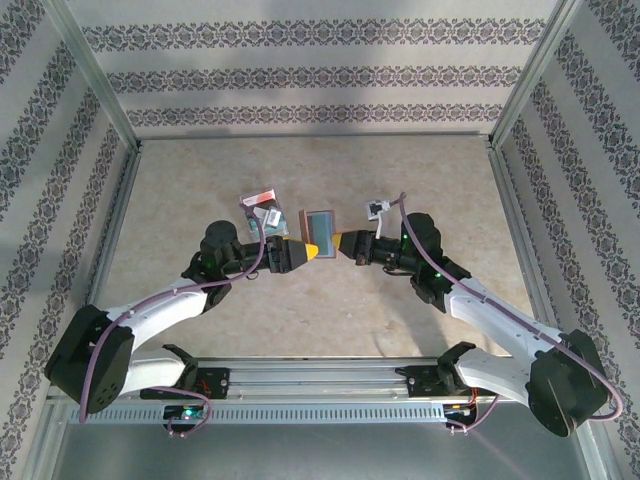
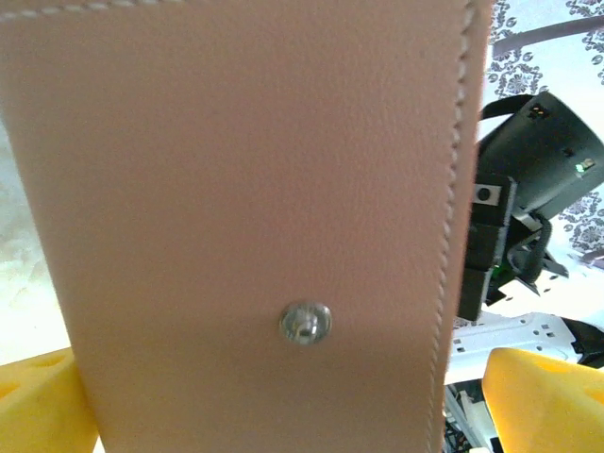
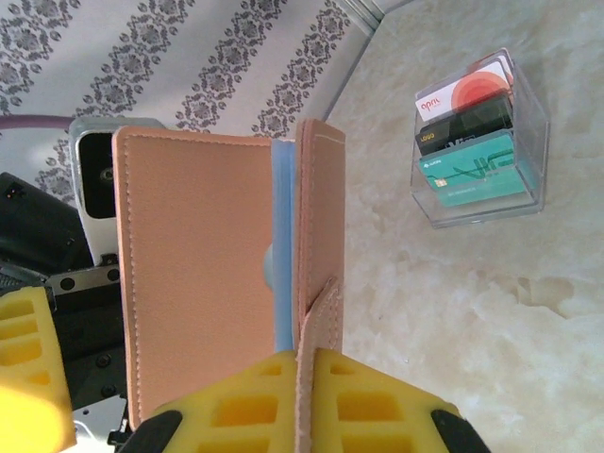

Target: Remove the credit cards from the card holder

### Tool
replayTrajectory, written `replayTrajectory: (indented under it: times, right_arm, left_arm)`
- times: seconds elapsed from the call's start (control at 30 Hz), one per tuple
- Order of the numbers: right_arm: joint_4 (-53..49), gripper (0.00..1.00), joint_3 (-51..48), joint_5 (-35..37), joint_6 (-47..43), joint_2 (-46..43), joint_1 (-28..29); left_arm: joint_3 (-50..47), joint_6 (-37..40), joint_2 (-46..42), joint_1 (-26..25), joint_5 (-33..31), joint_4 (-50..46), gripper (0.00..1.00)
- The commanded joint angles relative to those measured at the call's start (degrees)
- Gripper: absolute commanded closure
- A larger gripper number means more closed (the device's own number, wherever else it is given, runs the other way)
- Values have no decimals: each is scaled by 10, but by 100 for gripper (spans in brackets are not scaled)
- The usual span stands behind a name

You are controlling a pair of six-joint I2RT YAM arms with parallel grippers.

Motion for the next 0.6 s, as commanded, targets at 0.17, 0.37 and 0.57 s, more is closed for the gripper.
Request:
replayTrajectory:
  times: [0.17,0.37,0.57]
  right_arm:
    - [-84,100,55,49,-48,-9,22]
    - [-117,100,70,67,-54,-16,23]
    - [-145,100,83,80,-59,-24,25]
  left_arm:
    - [26,10,26,-13,-16,8,1]
    - [26,23,33,-13,-35,-20,0]
    - [25,32,36,-14,-39,-45,21]
